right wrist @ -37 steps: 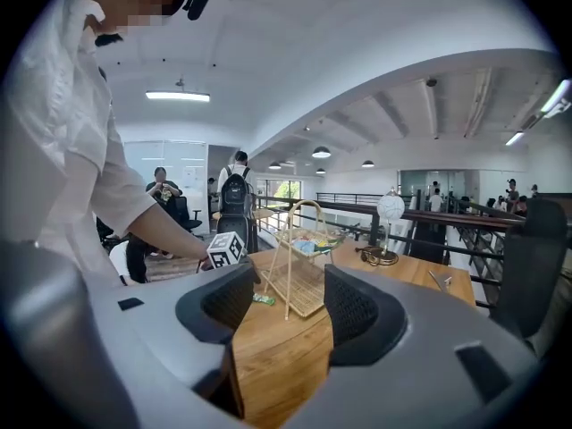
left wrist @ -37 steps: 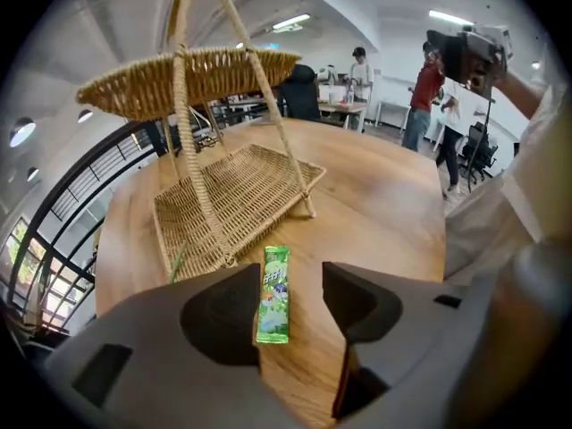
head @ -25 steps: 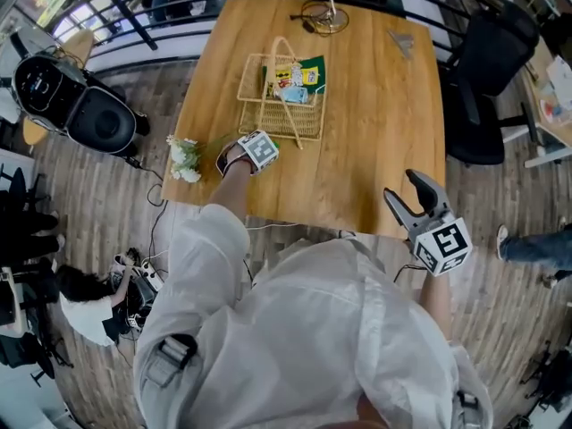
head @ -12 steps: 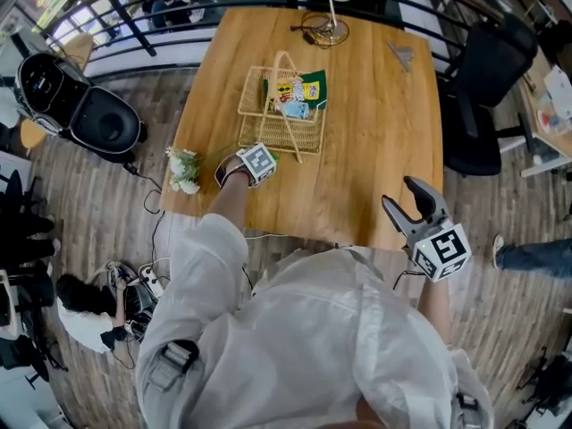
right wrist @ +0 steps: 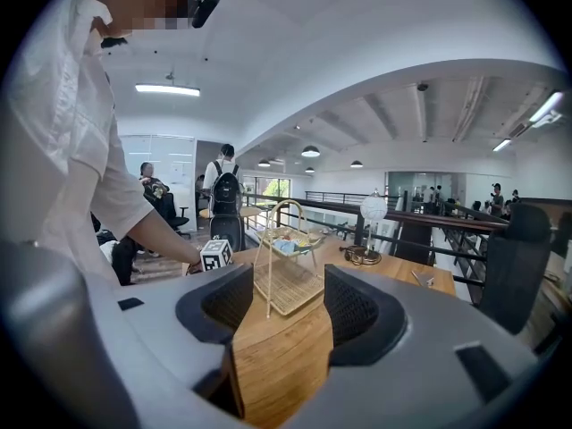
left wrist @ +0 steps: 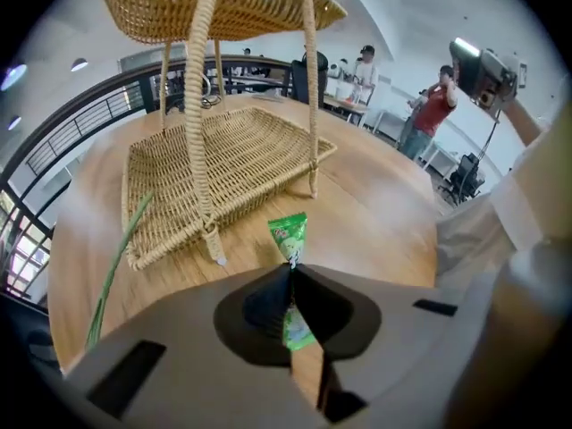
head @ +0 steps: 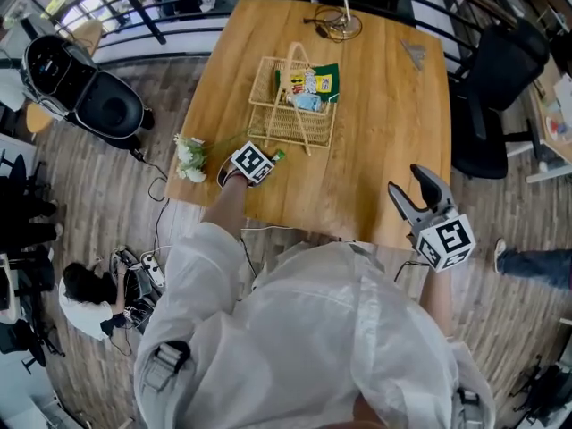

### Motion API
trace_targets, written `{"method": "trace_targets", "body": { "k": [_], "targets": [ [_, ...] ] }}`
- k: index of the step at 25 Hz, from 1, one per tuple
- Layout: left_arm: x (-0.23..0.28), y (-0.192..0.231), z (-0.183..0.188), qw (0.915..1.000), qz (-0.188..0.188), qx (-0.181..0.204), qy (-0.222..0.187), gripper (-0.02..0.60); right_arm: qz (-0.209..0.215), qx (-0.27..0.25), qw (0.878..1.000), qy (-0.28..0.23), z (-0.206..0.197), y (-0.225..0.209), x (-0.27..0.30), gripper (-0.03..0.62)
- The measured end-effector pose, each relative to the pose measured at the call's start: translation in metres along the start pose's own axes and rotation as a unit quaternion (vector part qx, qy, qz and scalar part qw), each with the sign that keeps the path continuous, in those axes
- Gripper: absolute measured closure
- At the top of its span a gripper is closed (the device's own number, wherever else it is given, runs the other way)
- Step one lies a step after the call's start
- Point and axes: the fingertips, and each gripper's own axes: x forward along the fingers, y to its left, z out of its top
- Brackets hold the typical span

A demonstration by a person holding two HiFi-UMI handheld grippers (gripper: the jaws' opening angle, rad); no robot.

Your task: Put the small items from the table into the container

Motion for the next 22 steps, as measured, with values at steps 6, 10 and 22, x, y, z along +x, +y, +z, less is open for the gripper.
{"method": "trace_targets", "body": {
  "k": [6, 10, 22],
  "targets": [
    [-0.04, -0.022, 0.033, 0.9916, -0.013, -0.024, -0.126, 0.566, 0.019, 0.0, 1.0, -0.003, 0.002, 0.004, 0.013, 0.345],
    [-0.087, -0.034, 0.059, 0.9721, -0.011, -0.043, -0.23, 0.566, 0.028, 0.005, 0.999, -0.015, 0.004, 0.004, 0.021, 0.345],
    [-0.232, -0.039, 0.106, 0.9019, 0.038, -0.05, -0.427, 0.566, 0.048, 0.0, 0.998, -0.044, 0.019, 0.006, 0.035, 0.345]
  ]
}}
